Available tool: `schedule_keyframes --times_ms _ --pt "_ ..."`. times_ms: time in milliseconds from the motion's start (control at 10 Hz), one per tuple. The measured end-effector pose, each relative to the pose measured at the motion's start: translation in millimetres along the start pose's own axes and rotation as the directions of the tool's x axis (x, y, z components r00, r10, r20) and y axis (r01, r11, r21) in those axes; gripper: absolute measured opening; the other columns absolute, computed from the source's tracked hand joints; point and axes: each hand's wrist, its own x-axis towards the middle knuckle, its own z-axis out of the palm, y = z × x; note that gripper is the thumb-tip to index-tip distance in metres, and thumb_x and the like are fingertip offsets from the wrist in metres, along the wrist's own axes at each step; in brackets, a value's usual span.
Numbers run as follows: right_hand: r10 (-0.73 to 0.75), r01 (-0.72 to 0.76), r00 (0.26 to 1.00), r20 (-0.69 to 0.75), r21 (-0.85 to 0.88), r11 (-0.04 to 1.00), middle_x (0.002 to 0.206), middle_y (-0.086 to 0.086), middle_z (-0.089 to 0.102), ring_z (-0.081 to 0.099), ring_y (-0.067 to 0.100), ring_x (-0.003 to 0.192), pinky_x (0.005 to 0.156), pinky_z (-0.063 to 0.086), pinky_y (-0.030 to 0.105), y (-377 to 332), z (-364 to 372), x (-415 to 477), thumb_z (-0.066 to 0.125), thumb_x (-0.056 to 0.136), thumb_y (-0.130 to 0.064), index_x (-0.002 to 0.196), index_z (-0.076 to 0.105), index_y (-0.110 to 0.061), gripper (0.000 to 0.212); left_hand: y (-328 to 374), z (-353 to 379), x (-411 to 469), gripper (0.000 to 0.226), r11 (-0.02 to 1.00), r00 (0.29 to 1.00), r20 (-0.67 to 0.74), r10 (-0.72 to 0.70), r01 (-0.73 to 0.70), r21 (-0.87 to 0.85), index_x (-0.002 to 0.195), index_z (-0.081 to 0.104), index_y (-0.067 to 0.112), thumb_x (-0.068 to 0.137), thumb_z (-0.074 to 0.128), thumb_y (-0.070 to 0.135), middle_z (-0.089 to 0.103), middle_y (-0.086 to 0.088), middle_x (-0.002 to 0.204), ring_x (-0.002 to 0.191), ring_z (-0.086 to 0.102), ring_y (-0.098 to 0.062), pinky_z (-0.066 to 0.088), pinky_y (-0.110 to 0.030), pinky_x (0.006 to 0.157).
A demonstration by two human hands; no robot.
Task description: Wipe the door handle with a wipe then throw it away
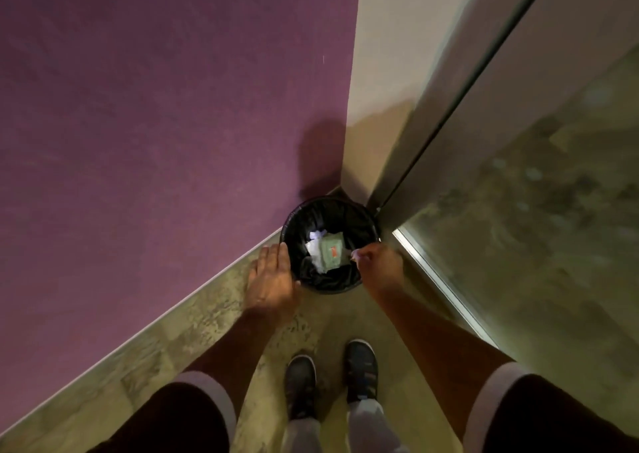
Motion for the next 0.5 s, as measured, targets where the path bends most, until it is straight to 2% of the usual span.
schedule_keyframes --times_ms 100,200,400,500 --pt "-0.002 0.002 1.0 0.002 -0.018 1.0 0.119 0.011 0.079 0.073 0.029 0.109 0.086 0.051 0.028 10 36 31 0.063 0.098 -0.014 0.112 0.082 -0.017 0.024 -14 29 29 0.087 0.996 0.997 -0.041 0.06 -0.057 0.065 0.168 0.019 0.005 0.099 0.061 0.037 0.025 -0.019 0.175 0.164 0.019 -0.037 0.021 -0.055 0.132" --pt "-0.011 0.012 1.0 0.023 -0.057 0.998 0.126 0.013 0.076 0.07 0.032 0.114 0.092 0.051 0.03 19 64 52 0.059 0.099 -0.009 0.118 0.08 -0.016 0.029 -23 50 53 0.087 0.991 0.995 -0.075 0.066 -0.057 0.122 0.167 0.025 0.004 0.097 0.064 0.039 0.033 -0.02 0.172 0.162 0.027 -0.038 0.027 -0.054 0.13" --pt "-0.001 0.007 0.996 0.085 -0.066 0.998 0.133 0.011 0.073 0.067 0.032 0.124 0.104 0.047 0.03 25 85 62 0.058 0.096 -0.001 0.12 0.079 -0.014 0.035 -31 60 66 0.088 0.988 0.996 -0.032 0.08 -0.075 0.135 0.166 0.021 0.006 0.096 0.062 0.039 0.03 -0.02 0.172 0.161 0.025 -0.039 0.024 -0.054 0.13" --pt "-0.01 0.022 0.996 0.092 -0.122 0.992 0.132 0.017 0.071 0.066 0.036 0.122 0.103 0.052 0.037 34 89 51 0.06 0.094 -0.007 0.125 0.075 -0.013 0.035 -32 63 56 0.087 0.983 0.992 -0.037 0.119 -0.112 0.144 0.168 0.013 0.005 0.1 0.055 0.039 0.022 -0.021 0.174 0.163 0.017 -0.039 0.019 -0.054 0.132"
